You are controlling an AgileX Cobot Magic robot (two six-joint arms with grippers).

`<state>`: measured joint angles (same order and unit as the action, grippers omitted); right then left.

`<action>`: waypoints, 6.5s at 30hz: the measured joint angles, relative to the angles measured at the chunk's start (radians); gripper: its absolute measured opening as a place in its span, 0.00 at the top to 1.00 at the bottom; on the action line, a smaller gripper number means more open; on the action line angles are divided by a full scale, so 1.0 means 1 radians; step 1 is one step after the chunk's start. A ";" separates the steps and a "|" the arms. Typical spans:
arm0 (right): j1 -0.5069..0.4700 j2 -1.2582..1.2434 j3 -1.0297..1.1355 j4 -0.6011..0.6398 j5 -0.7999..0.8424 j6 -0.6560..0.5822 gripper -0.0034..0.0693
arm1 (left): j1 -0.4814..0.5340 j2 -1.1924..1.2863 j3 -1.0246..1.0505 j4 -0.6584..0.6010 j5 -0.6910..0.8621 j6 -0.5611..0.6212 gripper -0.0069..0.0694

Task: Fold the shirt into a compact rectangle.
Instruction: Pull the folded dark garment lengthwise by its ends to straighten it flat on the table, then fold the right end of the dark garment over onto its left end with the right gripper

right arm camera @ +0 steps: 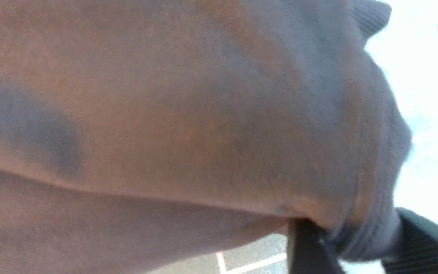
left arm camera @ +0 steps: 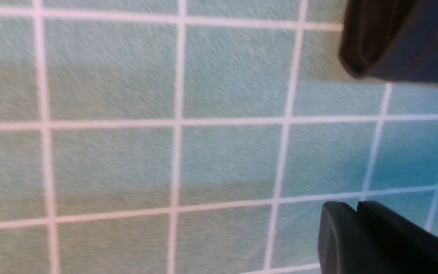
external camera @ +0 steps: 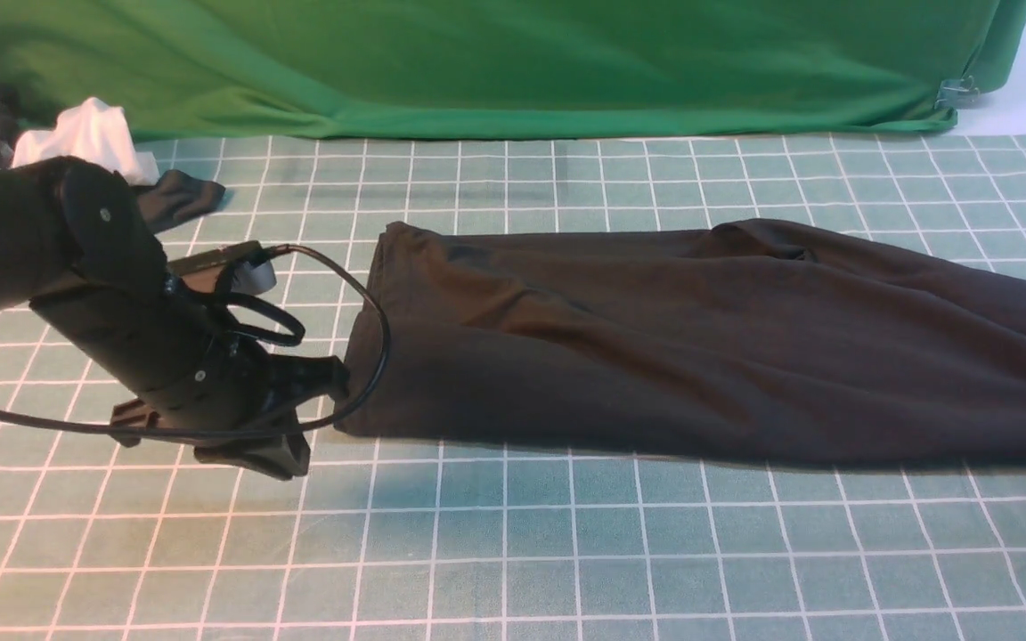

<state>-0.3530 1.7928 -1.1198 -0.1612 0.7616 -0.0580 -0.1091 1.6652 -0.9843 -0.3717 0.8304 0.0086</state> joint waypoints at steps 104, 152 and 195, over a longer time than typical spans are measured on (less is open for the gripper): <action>-0.006 -0.055 0.119 0.079 0.031 0.131 0.15 | -0.091 -0.137 -0.120 0.151 0.078 -0.077 0.22; 0.129 -0.395 -0.255 0.161 0.407 0.178 0.90 | -0.091 -0.137 -0.249 0.158 0.046 -0.077 0.22; 1.213 0.002 -0.257 0.225 -0.157 0.642 0.40 | -0.091 -0.137 -0.249 0.169 -0.069 -0.078 0.88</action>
<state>0.8601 1.7943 -1.3765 0.0635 0.6047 0.5837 -0.1997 1.5283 -1.2332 -0.2027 0.7614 -0.0694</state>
